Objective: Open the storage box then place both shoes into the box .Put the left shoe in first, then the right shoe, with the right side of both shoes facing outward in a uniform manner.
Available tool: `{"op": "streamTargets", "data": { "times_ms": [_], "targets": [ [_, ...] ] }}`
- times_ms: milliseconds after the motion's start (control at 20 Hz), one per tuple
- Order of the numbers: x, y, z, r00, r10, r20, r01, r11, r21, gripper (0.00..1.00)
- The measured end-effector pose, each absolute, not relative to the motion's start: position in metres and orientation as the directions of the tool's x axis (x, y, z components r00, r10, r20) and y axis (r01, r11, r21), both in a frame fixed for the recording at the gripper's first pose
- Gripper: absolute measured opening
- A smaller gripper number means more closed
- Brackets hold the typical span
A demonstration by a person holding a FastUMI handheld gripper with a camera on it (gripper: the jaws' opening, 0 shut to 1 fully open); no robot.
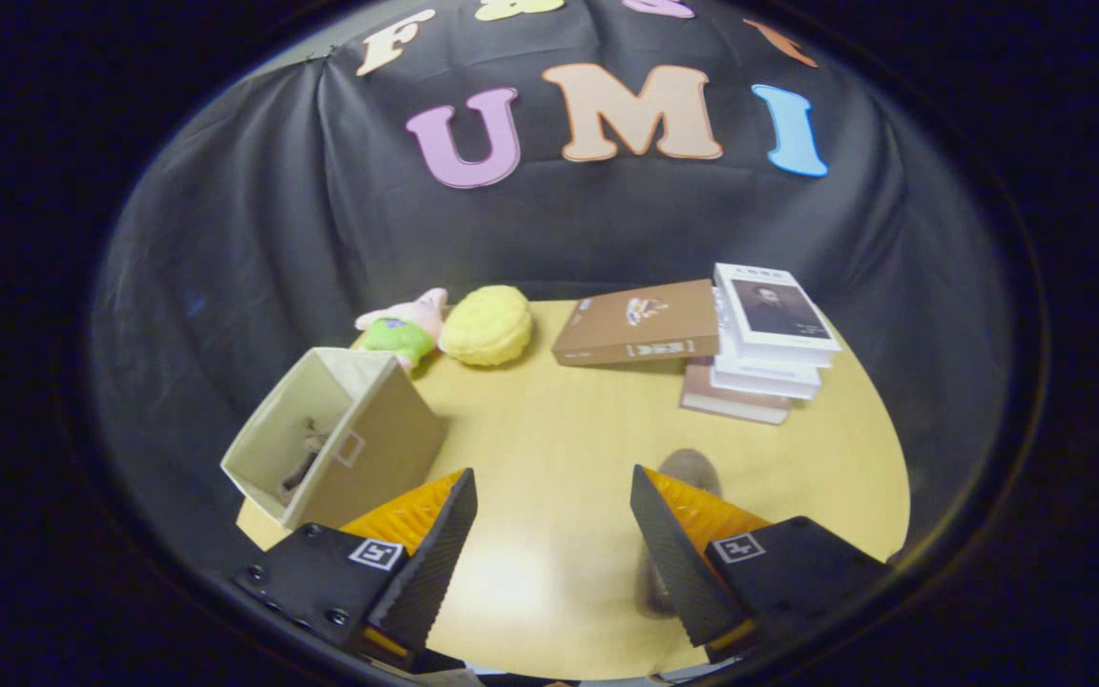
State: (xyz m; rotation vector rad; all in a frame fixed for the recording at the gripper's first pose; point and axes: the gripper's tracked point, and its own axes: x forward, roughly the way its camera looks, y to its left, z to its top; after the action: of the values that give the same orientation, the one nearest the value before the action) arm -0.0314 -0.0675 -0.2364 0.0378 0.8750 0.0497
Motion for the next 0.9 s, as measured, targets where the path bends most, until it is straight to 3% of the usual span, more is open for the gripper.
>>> {"op": "streamTargets", "data": {
  "times_ms": [250,400,700,900],
  "targets": [
    [-0.049,-0.146,-0.285,0.556,-0.027,-0.831,-0.001,0.999,-0.033,1.00],
    [-0.065,-0.170,-0.326,0.476,-0.037,-0.879,-0.020,0.998,-0.053,0.94],
    [-0.086,-0.188,-0.394,0.314,-0.044,-0.948,-0.007,0.999,-0.049,0.72],
    [-0.085,-0.190,-0.398,0.275,-0.040,-0.961,0.089,0.996,-0.016,0.28]
  ]
}}
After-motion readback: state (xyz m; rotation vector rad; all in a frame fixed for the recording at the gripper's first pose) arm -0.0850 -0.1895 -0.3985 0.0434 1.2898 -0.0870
